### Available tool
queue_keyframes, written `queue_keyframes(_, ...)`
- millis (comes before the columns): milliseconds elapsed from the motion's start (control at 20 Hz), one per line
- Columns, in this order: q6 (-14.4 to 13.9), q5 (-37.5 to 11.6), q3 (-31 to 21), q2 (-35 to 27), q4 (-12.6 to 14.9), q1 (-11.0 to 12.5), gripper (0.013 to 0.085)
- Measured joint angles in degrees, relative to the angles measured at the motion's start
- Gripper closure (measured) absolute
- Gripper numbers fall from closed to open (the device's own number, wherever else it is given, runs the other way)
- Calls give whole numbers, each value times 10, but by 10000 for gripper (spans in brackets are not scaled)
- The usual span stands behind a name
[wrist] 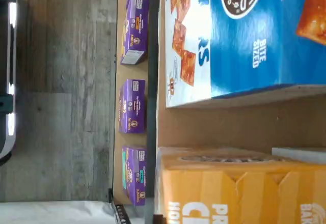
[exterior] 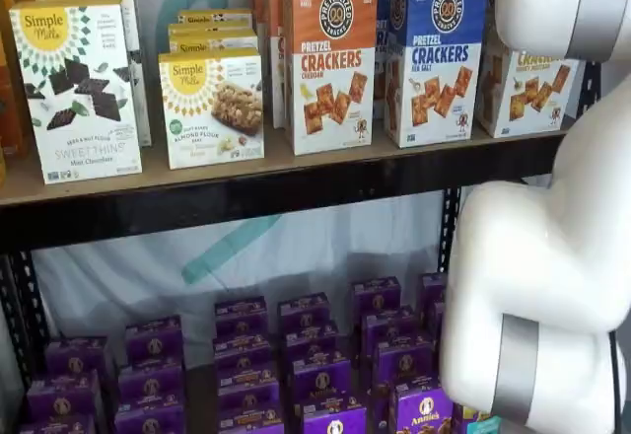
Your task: Retrieve the yellow and white box located on the top shelf, the sixth one from the left
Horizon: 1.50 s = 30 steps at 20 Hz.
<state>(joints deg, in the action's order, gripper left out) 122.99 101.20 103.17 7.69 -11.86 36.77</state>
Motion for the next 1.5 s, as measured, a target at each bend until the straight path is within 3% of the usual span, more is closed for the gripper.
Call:
queue_keyframes(100,0,-4,-4,2,-5,2,410)
queue_keyframes(600,6,22,14,1,-10,14,410)
queue_keyframes(1500,29,-9,-162,177,-10,32,410)
